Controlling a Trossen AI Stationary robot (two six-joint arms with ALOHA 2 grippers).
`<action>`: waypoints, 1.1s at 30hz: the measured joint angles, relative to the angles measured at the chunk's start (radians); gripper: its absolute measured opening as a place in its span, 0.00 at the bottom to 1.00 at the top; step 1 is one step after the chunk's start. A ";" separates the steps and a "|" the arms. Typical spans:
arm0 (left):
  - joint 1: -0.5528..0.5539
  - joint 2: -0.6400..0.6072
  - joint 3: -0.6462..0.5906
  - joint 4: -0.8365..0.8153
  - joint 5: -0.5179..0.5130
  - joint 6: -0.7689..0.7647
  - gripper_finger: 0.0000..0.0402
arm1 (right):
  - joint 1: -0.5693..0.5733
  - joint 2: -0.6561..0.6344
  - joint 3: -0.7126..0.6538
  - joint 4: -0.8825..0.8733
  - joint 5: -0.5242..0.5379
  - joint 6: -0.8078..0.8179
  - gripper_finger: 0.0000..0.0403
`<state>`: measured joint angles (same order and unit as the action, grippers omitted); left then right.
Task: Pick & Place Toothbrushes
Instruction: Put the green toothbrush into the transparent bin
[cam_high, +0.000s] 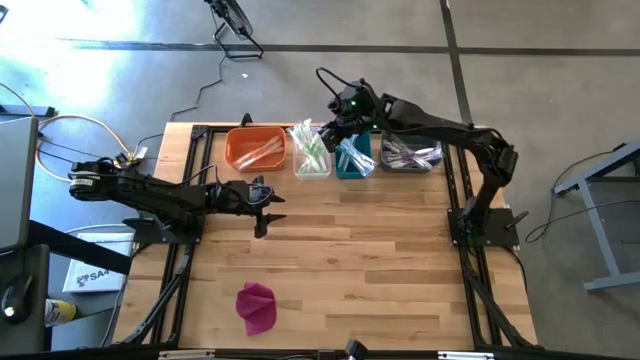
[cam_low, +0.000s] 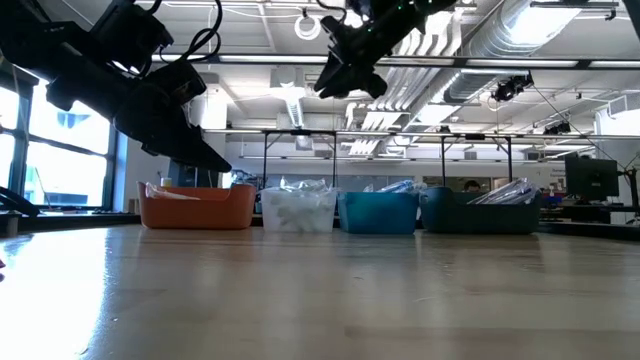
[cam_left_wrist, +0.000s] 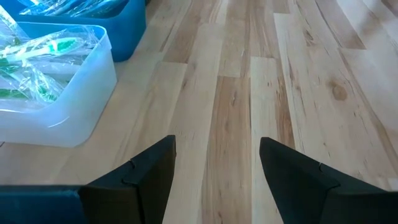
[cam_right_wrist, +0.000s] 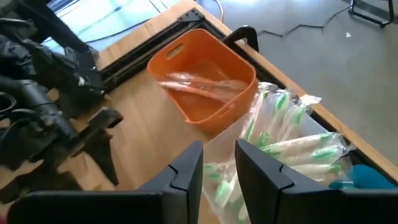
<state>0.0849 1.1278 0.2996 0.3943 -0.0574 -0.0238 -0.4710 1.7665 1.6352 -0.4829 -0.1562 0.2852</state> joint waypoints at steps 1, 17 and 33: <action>0.000 0.000 0.000 0.000 0.000 0.000 0.57 | 0.003 -0.007 0.000 -0.011 0.000 -0.001 0.22; 0.000 0.000 0.000 0.000 0.000 -0.004 0.57 | 0.058 -0.036 0.000 -0.232 0.018 -0.002 0.20; 0.000 0.000 0.000 0.000 0.000 -0.004 0.57 | 0.152 -0.036 0.000 -0.288 0.076 -0.002 0.20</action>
<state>0.0853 1.1277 0.2996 0.3943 -0.0574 -0.0277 -0.3195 1.7306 1.6352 -0.7708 -0.0805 0.2828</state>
